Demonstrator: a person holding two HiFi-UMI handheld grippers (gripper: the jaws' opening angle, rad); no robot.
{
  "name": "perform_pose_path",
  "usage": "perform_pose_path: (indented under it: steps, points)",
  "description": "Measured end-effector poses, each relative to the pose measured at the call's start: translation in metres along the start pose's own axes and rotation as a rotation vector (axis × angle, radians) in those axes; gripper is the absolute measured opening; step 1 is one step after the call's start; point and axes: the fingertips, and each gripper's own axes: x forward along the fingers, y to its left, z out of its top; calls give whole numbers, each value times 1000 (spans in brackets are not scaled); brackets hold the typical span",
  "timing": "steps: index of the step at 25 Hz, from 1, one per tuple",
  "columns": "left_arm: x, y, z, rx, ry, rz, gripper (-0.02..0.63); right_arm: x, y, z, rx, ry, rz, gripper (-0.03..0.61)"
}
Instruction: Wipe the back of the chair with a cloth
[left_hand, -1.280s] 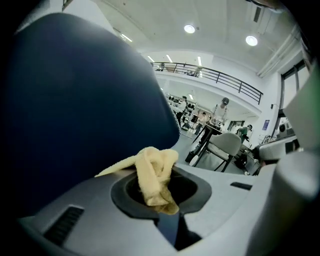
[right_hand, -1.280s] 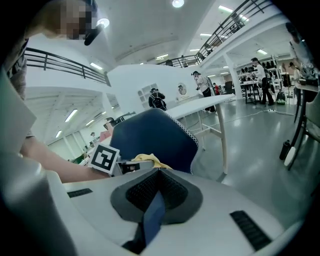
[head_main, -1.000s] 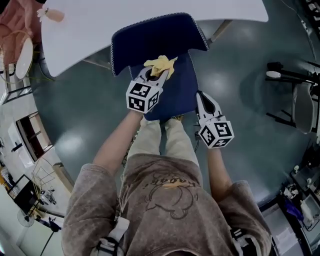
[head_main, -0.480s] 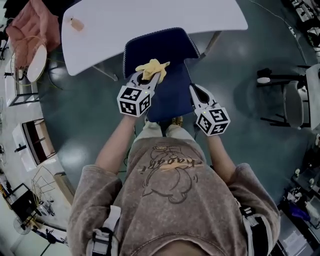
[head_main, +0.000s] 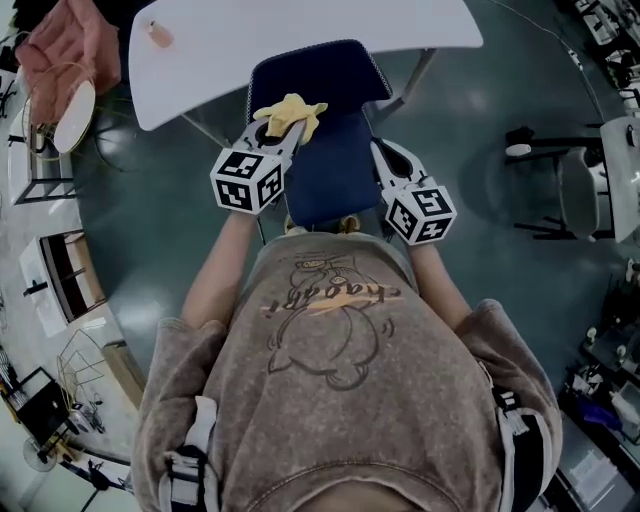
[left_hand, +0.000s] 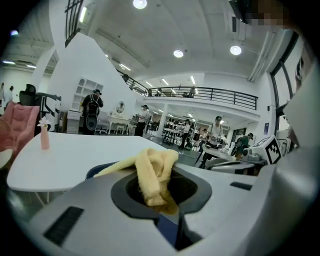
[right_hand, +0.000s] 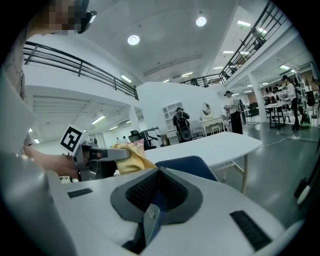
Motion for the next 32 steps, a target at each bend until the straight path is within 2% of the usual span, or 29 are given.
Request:
perform_pose_path:
  steps: [4, 8, 18, 22, 26, 32]
  points:
    - [-14, -10, 7, 28, -8, -5, 67, -4, 4, 0, -3, 5, 4, 25]
    - [-25, -18, 8, 21, -36, -5, 67, -10, 0, -2, -2, 9, -5, 26]
    - [-69, -3, 11, 47, -138, 73, 67, -2, 5, 5, -51, -6, -4, 25]
    - [-69, -3, 8, 54, -185, 72, 67, -3, -1, 11, -97, -36, -19, 26]
    - [-66, 0, 6, 59, -216, 75, 67, -3, -7, 13, -97, -74, -42, 26]
    - [-59, 4, 0, 69, -217, 79, 67, 4, -9, 13, -107, -94, -36, 26]
